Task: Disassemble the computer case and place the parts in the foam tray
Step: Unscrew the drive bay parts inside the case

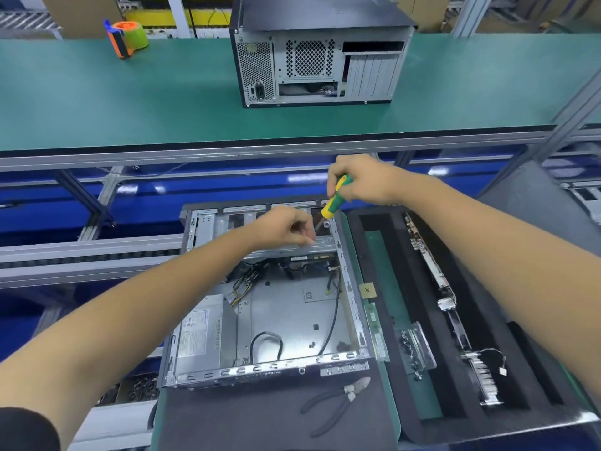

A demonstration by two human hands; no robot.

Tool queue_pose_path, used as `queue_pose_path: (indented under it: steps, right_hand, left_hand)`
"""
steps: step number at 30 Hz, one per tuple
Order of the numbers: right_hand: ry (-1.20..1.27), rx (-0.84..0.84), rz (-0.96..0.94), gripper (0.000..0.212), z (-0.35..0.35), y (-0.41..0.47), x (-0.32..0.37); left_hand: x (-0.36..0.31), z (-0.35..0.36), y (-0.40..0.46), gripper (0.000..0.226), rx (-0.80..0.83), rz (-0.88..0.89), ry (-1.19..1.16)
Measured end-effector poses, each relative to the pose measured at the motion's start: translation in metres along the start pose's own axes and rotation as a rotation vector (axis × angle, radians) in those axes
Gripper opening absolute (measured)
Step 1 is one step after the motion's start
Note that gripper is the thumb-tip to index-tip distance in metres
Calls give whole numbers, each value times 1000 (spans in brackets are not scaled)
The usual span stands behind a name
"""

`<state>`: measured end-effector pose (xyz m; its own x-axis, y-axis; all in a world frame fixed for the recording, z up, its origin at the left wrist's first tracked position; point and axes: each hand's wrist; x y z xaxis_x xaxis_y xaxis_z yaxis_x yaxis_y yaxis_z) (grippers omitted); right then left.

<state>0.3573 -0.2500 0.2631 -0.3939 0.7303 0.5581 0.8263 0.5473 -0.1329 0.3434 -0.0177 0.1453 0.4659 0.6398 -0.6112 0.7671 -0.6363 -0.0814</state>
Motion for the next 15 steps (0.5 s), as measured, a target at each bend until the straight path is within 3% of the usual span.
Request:
queue_pose_path:
  steps: [7, 12, 15]
  right_hand:
    - [146, -138, 3, 11, -21, -44, -26]
    - [140, -83, -16, 8, -20, -52, -32]
    - [129, -49, -30, 6, -20, -52, -32]
  left_hand:
    - [-96, 71, 30, 14, 115, 194, 64]
    - [-148, 138, 65, 18, 285, 240, 327]
    - [-155, 156, 77, 35, 344, 210, 406]
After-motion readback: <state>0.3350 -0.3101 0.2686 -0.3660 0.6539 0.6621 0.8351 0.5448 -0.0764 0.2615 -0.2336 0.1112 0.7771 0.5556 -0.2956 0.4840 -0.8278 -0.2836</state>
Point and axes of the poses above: each hand's wrist, its own y-axis towards the middle knuckle, its own z-axis out of the palm, x = y × z, and after that the axes turned 4 degrees about y, right-handed
